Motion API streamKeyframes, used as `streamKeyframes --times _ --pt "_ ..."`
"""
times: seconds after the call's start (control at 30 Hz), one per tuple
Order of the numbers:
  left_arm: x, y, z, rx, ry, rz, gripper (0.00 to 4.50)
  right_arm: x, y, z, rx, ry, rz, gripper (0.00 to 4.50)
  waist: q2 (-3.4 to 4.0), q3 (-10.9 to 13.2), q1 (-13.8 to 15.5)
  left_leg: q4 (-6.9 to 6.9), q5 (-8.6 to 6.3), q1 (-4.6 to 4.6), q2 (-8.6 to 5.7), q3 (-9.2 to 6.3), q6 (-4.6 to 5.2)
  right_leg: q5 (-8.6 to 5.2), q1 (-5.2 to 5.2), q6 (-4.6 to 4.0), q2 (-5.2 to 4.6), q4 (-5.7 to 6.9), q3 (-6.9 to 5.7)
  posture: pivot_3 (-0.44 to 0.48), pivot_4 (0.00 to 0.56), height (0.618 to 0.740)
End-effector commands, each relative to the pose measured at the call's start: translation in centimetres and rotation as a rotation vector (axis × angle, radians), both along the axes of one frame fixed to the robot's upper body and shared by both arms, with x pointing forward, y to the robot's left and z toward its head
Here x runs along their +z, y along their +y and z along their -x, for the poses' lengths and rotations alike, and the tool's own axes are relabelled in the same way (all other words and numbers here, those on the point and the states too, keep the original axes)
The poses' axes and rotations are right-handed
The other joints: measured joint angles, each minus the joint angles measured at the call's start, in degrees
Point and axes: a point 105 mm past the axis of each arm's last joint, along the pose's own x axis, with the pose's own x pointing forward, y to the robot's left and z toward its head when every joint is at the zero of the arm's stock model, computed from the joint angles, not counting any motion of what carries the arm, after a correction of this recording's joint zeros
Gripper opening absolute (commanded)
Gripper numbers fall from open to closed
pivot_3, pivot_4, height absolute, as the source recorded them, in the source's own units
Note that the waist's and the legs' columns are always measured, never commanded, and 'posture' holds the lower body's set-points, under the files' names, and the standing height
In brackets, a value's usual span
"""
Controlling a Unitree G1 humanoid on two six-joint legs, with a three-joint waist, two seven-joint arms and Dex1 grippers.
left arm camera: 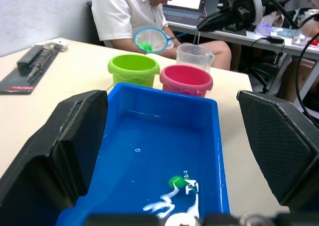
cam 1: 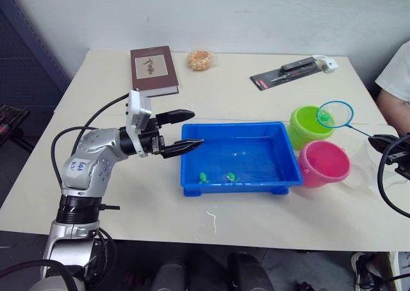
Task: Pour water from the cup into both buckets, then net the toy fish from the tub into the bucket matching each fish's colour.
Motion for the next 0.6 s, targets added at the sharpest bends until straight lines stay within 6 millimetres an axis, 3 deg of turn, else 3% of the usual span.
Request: streamKeyframes --times 0.03,0.3,0.4,0.6 --pt "0.6 -0.4 0.1 -0.007 -0.048 -0.003 4.44 1.1 -0.2 -1.3 -0.046 -0.114 0.169 0.00 0.00 0.0 0.0 0.00 0.00 0.00 -0.01 0.01 0.00 0.00 -0.01 0.00 -0.01 0.01 0.02 0.000 0.150 0.738" --pt "0.2 -0.8 0.4 -0.012 -0.044 -0.011 4.44 0.4 -0.2 -2.7 -0.036 -0.171 0.528 0.00 0.01 0.0 0.2 -0.01 0.00 0.00 -0.01 0.03 -0.01 0.00 -0.02 0.00 0.00 0.00 0.02 0.000 0.150 0.738" --pt "0.1 -0.8 0.5 -0.008 -0.056 -0.020 4.44 1.2 0.3 -2.7 -0.017 -0.273 0.842 0.00 0.02 0.0 0.2 0.00 0.00 -0.01 -0.02 0.03 -0.01 0.00 -0.02 0.00 -0.01 -0.01 0.01 0.000 0.150 0.738" --pt "-0.2 -0.9 0.7 -0.008 -0.070 -0.030 4.44 -0.7 1.4 -2.1 0.111 -0.335 1.187 0.00 0.02 0.0 0.0 0.00 0.02 0.00 -0.01 0.04 -0.03 0.00 -0.02 0.00 0.01 -0.01 0.01 0.000 0.150 0.738"
